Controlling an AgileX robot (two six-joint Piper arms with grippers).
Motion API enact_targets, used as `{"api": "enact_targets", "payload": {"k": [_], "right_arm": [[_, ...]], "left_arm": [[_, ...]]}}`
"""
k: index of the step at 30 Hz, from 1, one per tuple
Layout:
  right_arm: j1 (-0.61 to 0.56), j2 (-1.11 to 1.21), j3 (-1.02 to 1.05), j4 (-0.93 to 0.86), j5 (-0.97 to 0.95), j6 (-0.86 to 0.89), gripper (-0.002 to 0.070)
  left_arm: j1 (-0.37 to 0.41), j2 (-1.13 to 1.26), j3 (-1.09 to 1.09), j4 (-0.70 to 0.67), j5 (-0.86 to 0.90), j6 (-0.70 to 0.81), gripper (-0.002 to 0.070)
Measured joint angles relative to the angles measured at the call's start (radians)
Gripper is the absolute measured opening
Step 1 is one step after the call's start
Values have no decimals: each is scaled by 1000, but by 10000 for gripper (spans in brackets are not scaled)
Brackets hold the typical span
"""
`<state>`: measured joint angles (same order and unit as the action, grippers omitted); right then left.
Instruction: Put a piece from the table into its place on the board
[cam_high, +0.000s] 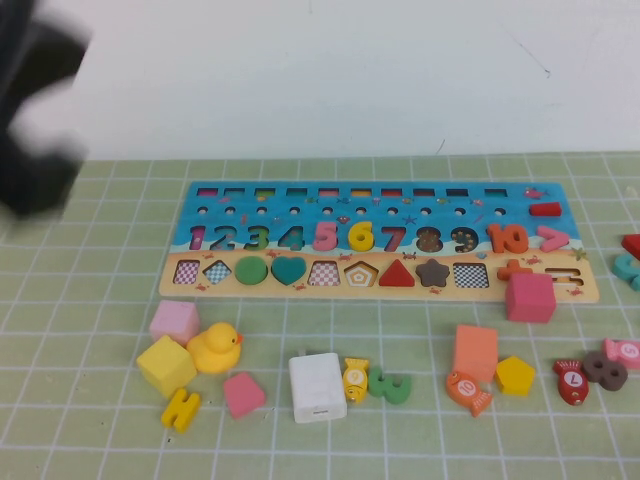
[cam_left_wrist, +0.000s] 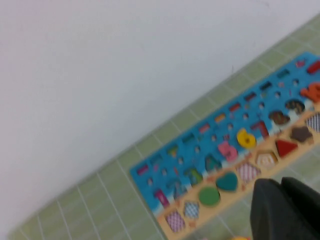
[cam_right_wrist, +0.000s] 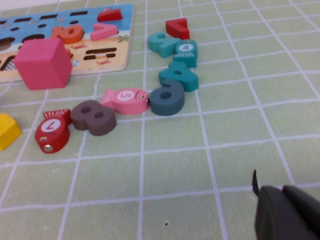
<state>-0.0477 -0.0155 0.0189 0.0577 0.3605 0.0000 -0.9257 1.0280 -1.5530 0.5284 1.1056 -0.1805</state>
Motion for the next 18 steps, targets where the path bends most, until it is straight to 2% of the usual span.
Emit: {"api": "enact_targets", "payload": {"k": [9,18], "right_arm": [[0,0,0,0,0,0,-3],[0,0,0,0,0,5,-3]], "left_arm": [[0,-289,499,-56,-127,-258,-1],[0,-321,768,-76,-102,-296,-1]]}}
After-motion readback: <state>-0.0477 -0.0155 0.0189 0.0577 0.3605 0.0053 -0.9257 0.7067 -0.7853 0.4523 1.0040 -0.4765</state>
